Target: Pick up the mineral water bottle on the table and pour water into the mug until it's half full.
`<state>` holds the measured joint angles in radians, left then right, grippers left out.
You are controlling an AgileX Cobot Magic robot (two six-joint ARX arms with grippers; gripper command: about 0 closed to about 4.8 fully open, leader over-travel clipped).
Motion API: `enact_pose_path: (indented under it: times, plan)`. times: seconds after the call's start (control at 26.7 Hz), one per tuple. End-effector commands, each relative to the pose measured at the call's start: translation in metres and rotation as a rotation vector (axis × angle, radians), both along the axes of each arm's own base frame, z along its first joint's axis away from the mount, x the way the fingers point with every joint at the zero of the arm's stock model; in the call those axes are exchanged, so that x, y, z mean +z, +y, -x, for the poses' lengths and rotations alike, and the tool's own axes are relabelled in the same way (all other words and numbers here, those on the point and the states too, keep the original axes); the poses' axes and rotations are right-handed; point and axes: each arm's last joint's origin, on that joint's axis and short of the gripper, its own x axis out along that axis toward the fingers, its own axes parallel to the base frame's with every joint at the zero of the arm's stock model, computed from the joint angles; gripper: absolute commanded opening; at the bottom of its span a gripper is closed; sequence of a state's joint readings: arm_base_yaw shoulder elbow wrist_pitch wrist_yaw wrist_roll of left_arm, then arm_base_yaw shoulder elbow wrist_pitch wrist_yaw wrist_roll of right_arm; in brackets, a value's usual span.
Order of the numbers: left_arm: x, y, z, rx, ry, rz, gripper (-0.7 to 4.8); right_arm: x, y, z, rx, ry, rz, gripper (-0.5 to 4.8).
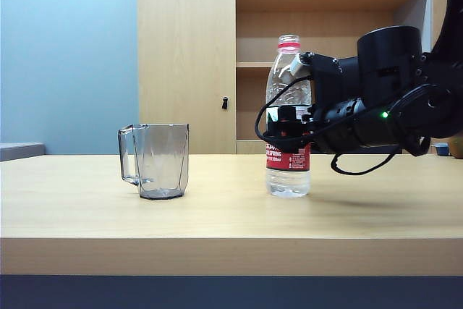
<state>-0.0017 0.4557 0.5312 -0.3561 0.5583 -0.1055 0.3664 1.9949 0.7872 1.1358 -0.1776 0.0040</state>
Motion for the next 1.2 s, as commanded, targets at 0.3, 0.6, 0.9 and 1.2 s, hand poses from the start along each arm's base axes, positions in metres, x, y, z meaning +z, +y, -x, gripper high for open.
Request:
enact_pose_path:
  times: [0.3,0.6,0.9,1.2]
  plan:
    - [0.003,0.000,0.000,-0.005,-0.019,0.001,-0.06,0.077,0.029,-0.018,0.045,0.028,0.438,2.52]
    - [0.003,0.000,0.000,-0.004,-0.019,0.000,-0.06,0.115,0.062,-0.019,-0.006,0.084,0.859,2.51]
    - [0.003,0.001,0.000,0.030,-0.027,-0.021,-0.06,0.122,0.081,-0.006,0.029,0.045,1.139,2.52]
    - [0.003,0.001,-0.001,0.035,-0.036,-0.038,-0.06,0.113,0.084,0.003,0.029,0.104,1.309,2.53]
